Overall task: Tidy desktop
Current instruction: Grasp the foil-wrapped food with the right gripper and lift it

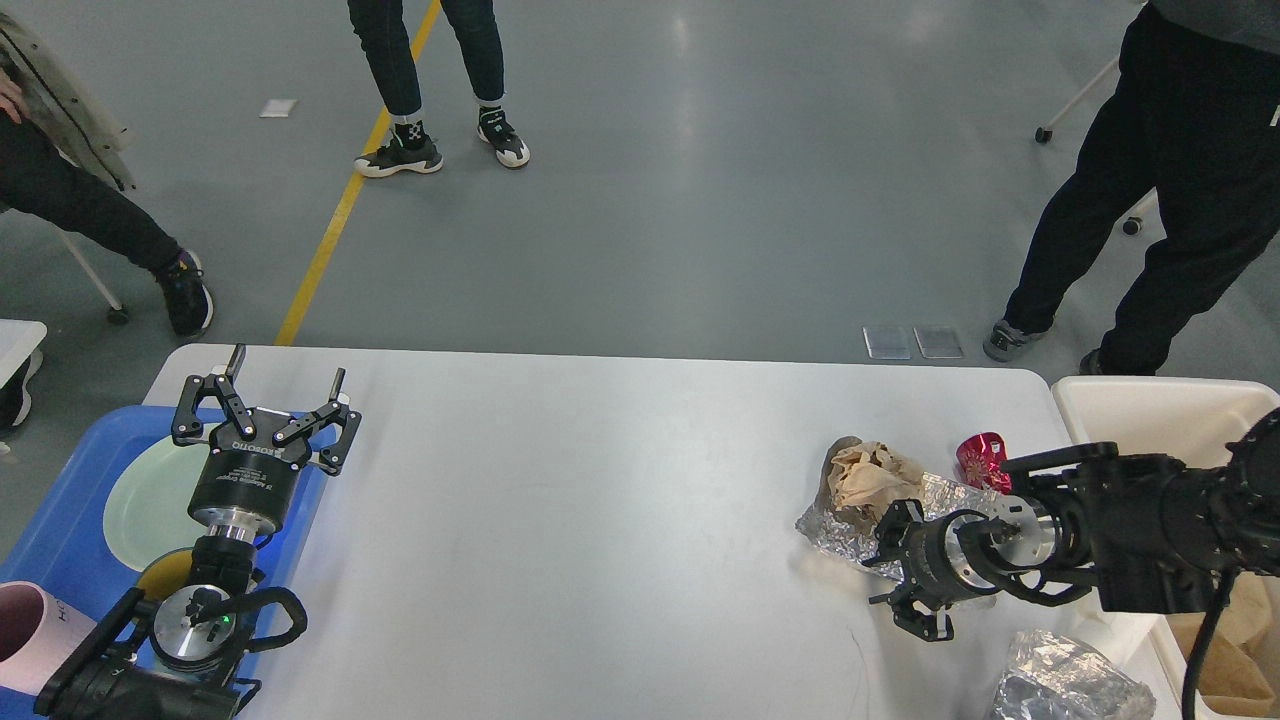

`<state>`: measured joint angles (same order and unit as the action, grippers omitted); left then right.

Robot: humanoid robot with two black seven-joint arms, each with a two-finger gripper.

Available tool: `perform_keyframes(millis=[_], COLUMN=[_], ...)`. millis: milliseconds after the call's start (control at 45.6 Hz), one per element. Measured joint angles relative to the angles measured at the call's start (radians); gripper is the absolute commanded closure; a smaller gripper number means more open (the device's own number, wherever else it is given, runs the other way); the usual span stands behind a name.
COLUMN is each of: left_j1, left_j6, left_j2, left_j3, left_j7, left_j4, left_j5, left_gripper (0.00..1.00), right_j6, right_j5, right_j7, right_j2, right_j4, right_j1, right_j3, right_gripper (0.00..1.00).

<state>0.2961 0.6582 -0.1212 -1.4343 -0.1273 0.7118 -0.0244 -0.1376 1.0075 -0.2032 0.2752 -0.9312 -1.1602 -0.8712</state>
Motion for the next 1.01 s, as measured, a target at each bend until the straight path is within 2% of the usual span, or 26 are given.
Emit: perform_keyframes(millis=[110,329,526,745,1008], left_j1=[0.0,0.0,0.0,0.0,0.0], left_j6=[0.0,0.0,0.0,0.0,0.0], left_j2=[0.0,0.0,0.0,0.0,0.0], left_j3=[0.0,0.0,0.0,0.0,0.0], left_j7=[0.0,0.0,0.0,0.0,0.0], left_j4=[0.0,0.0,0.0,0.0,0.0], left_j5=[0.0,0.0,0.0,0.0,-0.001], left_gripper=[0.03,0.03,0.03,0.03,0.03], right_j6=[-0.008,-0.014,-0.013,-0.008,0.0], right_j5=[-0.002,-0.024,-0.184,-0.191,-0.188], right_j7=[0.001,-0.027,-0.065,-0.067,-0.059], right_j2=[0.005,0.005,-0.001,-0.005,0.014], right_j4=[-0.007,-0.042,-0.092,-0.118,-0.247], right_j1=[-0.011,-0.069,-0.11,-0.117,-0.254], right_j3=[0.0,-0.007,-0.003,0.001,-0.013], right_gripper=[1.0,1.0,1.0,1.0,1.0])
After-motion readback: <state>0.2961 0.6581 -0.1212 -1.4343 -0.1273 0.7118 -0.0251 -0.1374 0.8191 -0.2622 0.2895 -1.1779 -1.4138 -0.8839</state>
